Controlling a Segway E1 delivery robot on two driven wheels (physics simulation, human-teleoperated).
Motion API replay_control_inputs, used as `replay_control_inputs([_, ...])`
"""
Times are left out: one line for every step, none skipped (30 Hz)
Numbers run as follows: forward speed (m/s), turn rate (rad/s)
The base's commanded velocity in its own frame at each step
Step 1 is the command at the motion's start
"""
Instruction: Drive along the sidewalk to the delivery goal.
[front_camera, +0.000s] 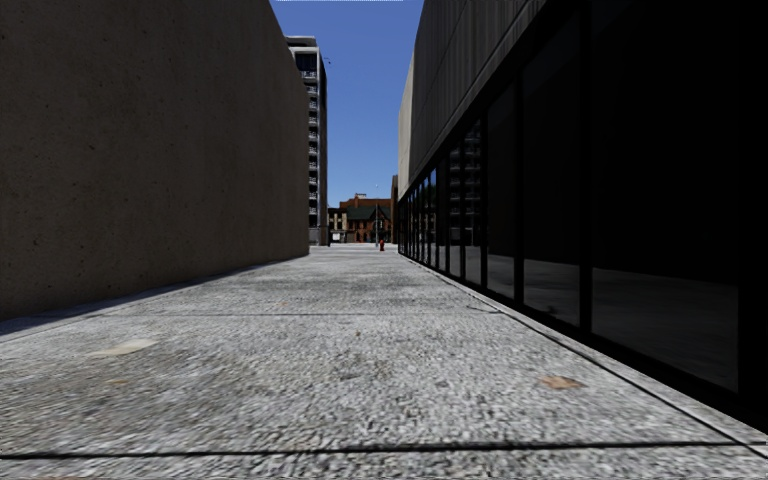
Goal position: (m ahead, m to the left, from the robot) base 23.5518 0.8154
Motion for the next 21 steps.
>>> replay_control_inputs([2.00, 0.01])
replay_control_inputs([2.00, 0.01])
replay_control_inputs([2.00, 0.22])
replay_control_inputs([2.00, 0.27])
replay_control_inputs([2.00, 0.27])
replay_control_inputs([2.00, 0.28])
replay_control_inputs([2.00, 0.24])
replay_control_inputs([2.00, 0.19])
replay_control_inputs([2.00, 0.19])
replay_control_inputs([2.00, 0.18])
replay_control_inputs([2.00, 0.15])
replay_control_inputs([2.00, 0.15])
replay_control_inputs([2.00, 0.08])
replay_control_inputs([2.00, 0.05])
replay_control_inputs([2.00, 0.00])
replay_control_inputs([2.00, 0.00])
replay_control_inputs([2.00, 0.00])
replay_control_inputs([2.00, 0.00])
replay_control_inputs([2.00, 0.00])
replay_control_inputs([2.00, 0.00])
replay_control_inputs([2.00, 0.00])
